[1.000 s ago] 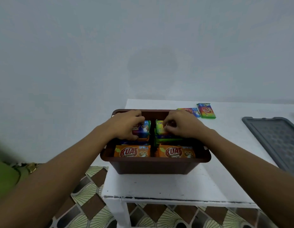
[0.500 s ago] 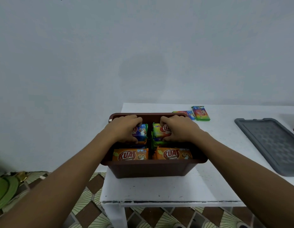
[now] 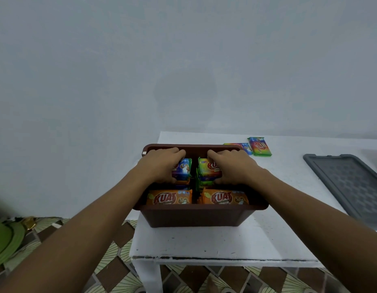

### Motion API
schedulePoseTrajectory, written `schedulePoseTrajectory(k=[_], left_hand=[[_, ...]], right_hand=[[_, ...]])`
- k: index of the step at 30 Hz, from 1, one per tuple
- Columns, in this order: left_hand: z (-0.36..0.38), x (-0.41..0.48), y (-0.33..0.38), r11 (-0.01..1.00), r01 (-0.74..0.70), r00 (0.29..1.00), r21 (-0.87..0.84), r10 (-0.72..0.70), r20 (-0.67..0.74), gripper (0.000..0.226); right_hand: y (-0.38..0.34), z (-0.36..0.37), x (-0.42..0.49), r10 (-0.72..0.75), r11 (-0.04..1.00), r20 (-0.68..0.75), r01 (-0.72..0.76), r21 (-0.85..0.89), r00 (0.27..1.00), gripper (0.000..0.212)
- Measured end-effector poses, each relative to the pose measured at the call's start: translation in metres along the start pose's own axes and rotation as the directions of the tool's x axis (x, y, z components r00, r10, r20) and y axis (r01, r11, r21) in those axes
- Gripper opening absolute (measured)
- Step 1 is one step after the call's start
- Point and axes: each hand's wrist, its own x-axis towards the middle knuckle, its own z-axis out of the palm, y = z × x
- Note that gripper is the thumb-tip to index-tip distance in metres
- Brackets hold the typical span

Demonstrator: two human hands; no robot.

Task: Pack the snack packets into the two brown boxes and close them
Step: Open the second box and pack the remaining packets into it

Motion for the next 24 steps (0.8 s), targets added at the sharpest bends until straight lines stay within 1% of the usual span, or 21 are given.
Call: schedulePoseTrajectory(k=[3, 7, 11, 17, 20, 24], left_hand=[[0.0012, -0.0002, -0.0011, 1.000, 0.009, 1.000, -0.003, -0.009, -0.015, 0.068], [0.0041, 0.0007, -0.0028, 1.000, 0.006, 0.999, 0.019, -0.005, -0.033, 0.072], [0.0045, 0.0006, -0.0025, 0.999, 0.010, 0.999, 0.034, -0.008, -0.041, 0.074], [0.0042, -0.0002, -0.0011, 0.994, -0.008, 1.000, 0.107, 0.010, -0.018, 0.086], [0.0050, 0.0003, 0.0002, 0.990, -0.010, 1.000, 0.137, 0.014, -0.025, 0.085], [0.0062, 0.0010, -0.0020, 0.992, -0.015, 0.999, 0.122, 0.019, -0.029, 0.087]], right_hand=[[-0.0016, 0.0024, 0.0000, -0.009, 0.998, -0.018, 0.008, -0.059, 1.000, 0.077], [-0.0026, 0.0034, 0.0029, 0.029, 0.997, -0.015, -0.030, -0.076, 0.999, 0.080], [-0.0028, 0.0046, 0.0027, 0.018, 0.995, -0.022, -0.020, -0.099, 1.000, 0.080], [-0.0018, 0.0036, 0.0016, 0.019, 0.997, -0.025, -0.020, -0.077, 1.000, 0.079], [-0.0007, 0.0063, 0.0017, 0.022, 0.998, -0.035, -0.024, -0.064, 0.999, 0.078], [0.0009, 0.0066, 0.0008, 0.008, 0.999, -0.045, -0.010, -0.042, 0.999, 0.075]])
